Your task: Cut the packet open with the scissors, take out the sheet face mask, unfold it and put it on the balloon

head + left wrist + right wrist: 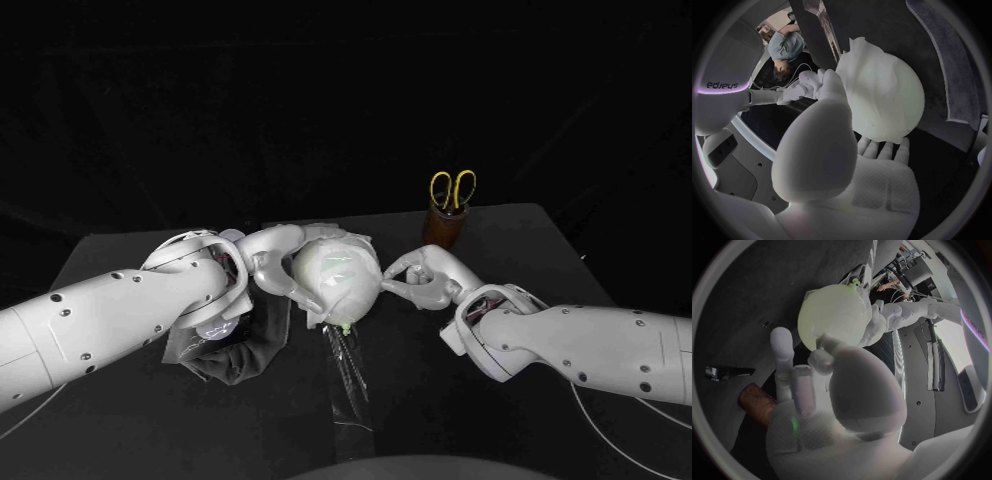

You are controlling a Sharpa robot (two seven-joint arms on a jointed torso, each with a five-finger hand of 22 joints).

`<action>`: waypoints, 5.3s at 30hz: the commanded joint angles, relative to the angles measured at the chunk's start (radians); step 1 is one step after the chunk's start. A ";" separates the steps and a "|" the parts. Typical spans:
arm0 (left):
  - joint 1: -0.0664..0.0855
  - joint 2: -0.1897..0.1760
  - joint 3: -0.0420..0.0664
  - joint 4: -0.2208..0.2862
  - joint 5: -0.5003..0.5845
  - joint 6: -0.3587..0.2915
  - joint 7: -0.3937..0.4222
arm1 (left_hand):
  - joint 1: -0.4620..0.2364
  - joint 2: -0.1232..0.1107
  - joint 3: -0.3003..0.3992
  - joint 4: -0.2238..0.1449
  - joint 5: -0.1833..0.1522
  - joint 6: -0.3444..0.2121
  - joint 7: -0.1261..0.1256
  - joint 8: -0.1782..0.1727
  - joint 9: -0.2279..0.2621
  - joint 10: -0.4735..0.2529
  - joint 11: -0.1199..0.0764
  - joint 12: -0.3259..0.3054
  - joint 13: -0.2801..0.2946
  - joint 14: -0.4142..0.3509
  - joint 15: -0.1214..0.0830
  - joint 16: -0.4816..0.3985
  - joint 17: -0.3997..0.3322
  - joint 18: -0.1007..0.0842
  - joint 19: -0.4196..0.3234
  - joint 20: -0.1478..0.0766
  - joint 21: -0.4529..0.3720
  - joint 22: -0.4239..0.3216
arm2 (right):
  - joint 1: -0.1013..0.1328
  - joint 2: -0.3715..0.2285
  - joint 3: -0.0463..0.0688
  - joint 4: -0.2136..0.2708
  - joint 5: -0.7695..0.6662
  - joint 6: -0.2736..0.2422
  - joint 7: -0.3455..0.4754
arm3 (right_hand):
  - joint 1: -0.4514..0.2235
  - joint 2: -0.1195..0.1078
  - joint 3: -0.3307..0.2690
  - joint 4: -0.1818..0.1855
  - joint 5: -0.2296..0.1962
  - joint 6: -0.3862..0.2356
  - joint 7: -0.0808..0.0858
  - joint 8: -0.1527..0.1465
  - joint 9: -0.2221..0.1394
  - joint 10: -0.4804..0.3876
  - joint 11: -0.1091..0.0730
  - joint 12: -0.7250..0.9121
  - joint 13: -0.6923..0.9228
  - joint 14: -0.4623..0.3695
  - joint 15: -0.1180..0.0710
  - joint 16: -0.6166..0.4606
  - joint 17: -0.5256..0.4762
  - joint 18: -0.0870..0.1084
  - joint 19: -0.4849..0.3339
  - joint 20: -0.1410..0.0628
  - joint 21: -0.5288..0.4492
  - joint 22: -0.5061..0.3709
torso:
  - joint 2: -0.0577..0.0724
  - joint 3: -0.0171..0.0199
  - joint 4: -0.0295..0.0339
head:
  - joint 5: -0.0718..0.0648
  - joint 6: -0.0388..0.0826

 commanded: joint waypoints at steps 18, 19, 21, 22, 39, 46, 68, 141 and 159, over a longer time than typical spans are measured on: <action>0.000 0.001 0.000 -0.001 -0.005 0.024 -0.020 | 0.013 0.001 -0.005 0.001 -0.002 0.002 0.003 0.003 0.000 0.007 -0.002 0.002 0.000 0.003 0.001 0.003 0.000 0.019 0.007 0.001 0.002 0.000 | -0.005 -0.106 0.000 0.122 -0.114 0.060 -0.068 | -0.043 -0.010 0.071 -0.029 0.002 -0.026 -0.001 0.071 0.154 0.104 -0.054 0.388 0.375 0.087 -0.028 0.016 0.160 -0.001 -0.015 0.005 0.039 0.049 | -0.001 0.0008 -0.0013 | 0.000 -0.002; 0.000 0.001 0.000 -0.001 -0.005 0.025 -0.020 | 0.013 0.001 -0.005 0.001 -0.002 0.002 0.003 0.003 0.000 0.007 -0.002 0.002 0.000 0.003 0.001 0.003 0.000 0.019 0.007 0.001 0.002 0.000 | -0.005 -0.107 0.000 0.125 -0.116 0.062 -0.070 | -0.045 -0.011 0.074 -0.031 0.002 -0.028 -0.001 0.073 0.157 0.104 -0.054 0.390 0.376 0.088 -0.028 0.017 0.162 -0.001 -0.014 0.005 0.042 0.052 | 0.000 0.0009 -0.0017 | 0.000 -0.002; 0.000 0.002 0.000 0.000 -0.005 0.026 -0.021 | 0.013 0.001 -0.005 0.001 -0.002 0.002 0.003 0.003 0.000 0.007 -0.002 0.002 0.000 0.003 0.001 0.003 0.000 0.019 0.007 0.001 0.002 0.000 | -0.005 -0.109 0.000 0.130 -0.119 0.066 -0.074 | -0.047 -0.012 0.077 -0.033 0.002 -0.029 -0.001 0.075 0.160 0.104 -0.054 0.391 0.377 0.089 -0.028 0.018 0.164 -0.001 -0.016 0.005 0.041 0.052 | 0.000 0.0006 -0.0013 | -0.001 -0.001; 0.000 0.002 0.000 0.000 -0.005 0.026 -0.022 | 0.013 0.001 -0.005 0.001 -0.002 0.002 0.003 0.003 0.000 0.007 -0.002 0.002 0.000 0.003 0.001 0.003 0.000 0.019 0.007 0.001 0.002 0.000 | -0.005 -0.110 0.000 0.132 -0.121 0.068 -0.077 | -0.047 -0.012 0.077 -0.033 0.002 -0.029 -0.001 0.075 0.160 0.104 -0.054 0.391 0.377 0.089 -0.028 0.018 0.164 -0.001 -0.016 0.005 0.041 0.052 | 0.000 0.0009 -0.0013 | -0.001 -0.001; 0.000 0.006 0.000 -0.004 -0.005 0.028 -0.030 | 0.012 0.001 -0.005 0.001 -0.003 -0.003 0.004 0.001 -0.001 0.004 -0.001 0.001 0.000 0.001 0.000 0.002 -0.001 0.019 0.007 0.000 0.002 0.000 | -0.008 -0.129 -0.001 0.132 -0.234 0.137 -0.190 | -0.062 -0.020 0.100 -0.047 0.002 -0.033 -0.002 0.090 0.180 0.110 -0.055 0.406 0.390 0.097 -0.029 0.027 0.183 -0.006 -0.002 0.004 0.072 0.088 | 0.000 -0.0005 0.0003 | -0.005 -0.005; 0.000 0.008 0.000 -0.004 -0.005 0.028 -0.031 | 0.012 0.001 -0.005 0.001 -0.003 -0.003 0.004 0.001 -0.001 0.004 -0.001 0.001 0.000 0.001 0.000 0.002 -0.001 0.019 0.007 0.000 0.002 0.000 | -0.009 -0.132 -0.001 0.112 -0.184 0.070 -0.166 | -0.088 -0.036 0.104 -0.042 -0.003 -0.074 0.002 0.078 0.187 0.080 -0.051 0.319 0.334 0.065 -0.027 -0.005 0.112 0.012 -0.065 0.005 -0.007 0.005 | 0.000 -0.0004 0.0005 | -0.006 -0.002; 0.000 0.005 0.000 -0.004 -0.005 0.028 -0.032 | 0.012 0.001 -0.005 0.001 -0.003 -0.003 0.004 0.001 -0.001 0.004 -0.001 0.001 0.000 0.001 0.000 0.002 -0.001 0.019 0.007 0.000 0.002 0.000 | -0.018 -0.095 -0.002 0.110 -0.078 0.068 -0.095 | -0.195 -0.165 -0.122 0.094 0.001 -0.251 0.088 -0.057 0.153 -0.019 0.027 0.147 0.232 -0.009 0.041 -0.056 0.011 0.025 -0.157 0.062 -0.135 -0.092 | -0.001 0.0000 -0.0016 | 0.000 -0.003; 0.001 0.005 0.000 -0.002 -0.005 0.036 -0.038 | 0.014 0.001 -0.001 0.001 -0.002 -0.002 0.006 0.002 0.001 0.007 0.001 -0.001 -0.001 0.002 0.001 0.003 0.000 0.018 0.007 -0.001 0.001 0.000 | -0.022 -0.098 -0.001 0.107 -0.074 0.111 -0.129 | 0.006 0.056 0.000 0.058 0.002 -0.046 0.013 -0.004 0.180 0.098 -0.041 0.367 0.368 0.095 -0.016 0.028 0.181 -0.002 -0.012 0.016 0.040 0.092 | 0.000 -0.0002 -0.0008 | -0.004 -0.011; 0.001 0.005 -0.001 -0.003 -0.006 0.037 -0.041 | 0.016 0.001 -0.003 0.001 -0.002 -0.003 0.006 0.001 0.001 0.005 0.001 -0.002 -0.001 0.001 0.001 0.002 -0.001 0.018 0.007 -0.001 0.001 0.000 | -0.032 -0.121 -0.002 0.126 -0.109 0.129 -0.179 | -0.006 0.050 0.018 0.046 0.002 -0.037 0.009 0.001 0.184 0.108 -0.045 0.388 0.382 0.106 -0.020 0.037 0.204 -0.007 0.006 0.013 0.069 0.123 | 0.001 0.0002 -0.0003 | -0.006 -0.010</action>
